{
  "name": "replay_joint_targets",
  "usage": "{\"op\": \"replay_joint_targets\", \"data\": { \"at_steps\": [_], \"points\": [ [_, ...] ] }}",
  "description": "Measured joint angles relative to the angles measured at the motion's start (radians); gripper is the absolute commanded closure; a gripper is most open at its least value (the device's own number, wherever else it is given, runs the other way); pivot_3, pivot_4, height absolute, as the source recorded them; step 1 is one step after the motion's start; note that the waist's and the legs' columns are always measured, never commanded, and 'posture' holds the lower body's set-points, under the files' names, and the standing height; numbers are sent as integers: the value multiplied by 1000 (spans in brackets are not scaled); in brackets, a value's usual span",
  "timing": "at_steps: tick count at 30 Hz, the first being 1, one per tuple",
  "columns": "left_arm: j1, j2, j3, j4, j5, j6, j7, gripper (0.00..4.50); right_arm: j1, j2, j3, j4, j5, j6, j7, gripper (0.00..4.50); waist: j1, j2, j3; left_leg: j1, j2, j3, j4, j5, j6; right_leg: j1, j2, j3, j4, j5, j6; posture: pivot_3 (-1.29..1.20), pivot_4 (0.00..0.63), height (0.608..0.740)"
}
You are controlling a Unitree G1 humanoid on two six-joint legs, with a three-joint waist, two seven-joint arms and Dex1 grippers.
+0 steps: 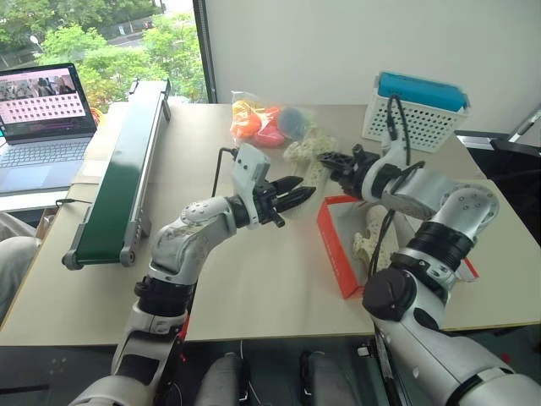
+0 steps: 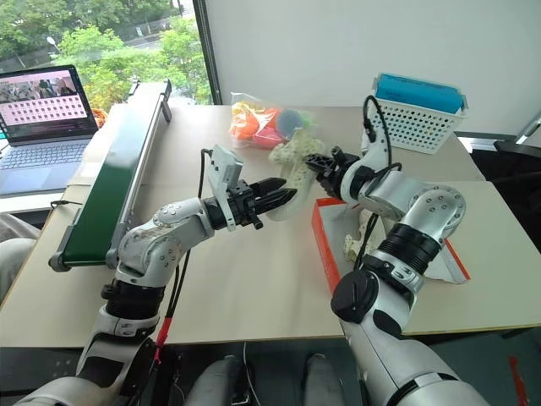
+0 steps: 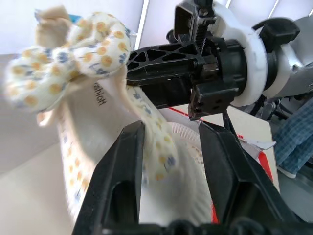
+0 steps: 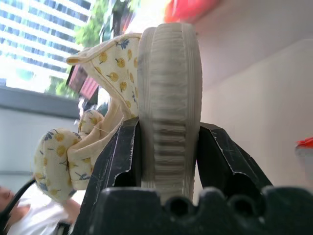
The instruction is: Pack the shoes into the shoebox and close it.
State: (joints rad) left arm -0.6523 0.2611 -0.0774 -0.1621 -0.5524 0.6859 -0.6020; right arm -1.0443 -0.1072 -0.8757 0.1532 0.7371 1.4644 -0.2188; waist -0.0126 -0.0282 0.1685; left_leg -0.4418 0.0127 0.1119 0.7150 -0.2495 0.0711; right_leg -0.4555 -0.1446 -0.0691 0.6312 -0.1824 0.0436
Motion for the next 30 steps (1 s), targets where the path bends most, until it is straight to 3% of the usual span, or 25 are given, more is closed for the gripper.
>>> {"op": "replay_joint_targets", "data": {
  "at_steps": [4,9,15,19,30],
  "points": [
    [11,41,33,-33,-6,11,-9,2558,1,-119,50,0,-22,4,15,2689,-4,4,2,0,0,0,0,0,0,-1,0,0,0,0,0,0,150,705],
    [79,150,38,-47,-2,-5,-116,2558,-13,-386,279,0,-12,137,109,2689,-8,7,3,0,0,1,-1,0,0,-1,0,1,-4,0,0,0,150,705],
    [139,282,-119,-38,121,-181,-332,2558,31,-570,563,75,110,142,223,2689,-6,7,3,1,0,1,-1,0,1,-1,0,2,-5,0,0,0,150,705],
    [149,285,-164,-18,178,-277,-394,2558,93,-608,678,74,130,142,257,2689,1,7,3,0,0,1,0,-1,3,0,0,2,-6,0,0,0,150,705],
    [152,239,-180,4,239,-344,-392,2558,134,-627,760,71,97,142,308,2689,5,7,2,0,1,1,1,-3,5,0,-1,1,-5,0,0,0,150,705]
  ]
}}
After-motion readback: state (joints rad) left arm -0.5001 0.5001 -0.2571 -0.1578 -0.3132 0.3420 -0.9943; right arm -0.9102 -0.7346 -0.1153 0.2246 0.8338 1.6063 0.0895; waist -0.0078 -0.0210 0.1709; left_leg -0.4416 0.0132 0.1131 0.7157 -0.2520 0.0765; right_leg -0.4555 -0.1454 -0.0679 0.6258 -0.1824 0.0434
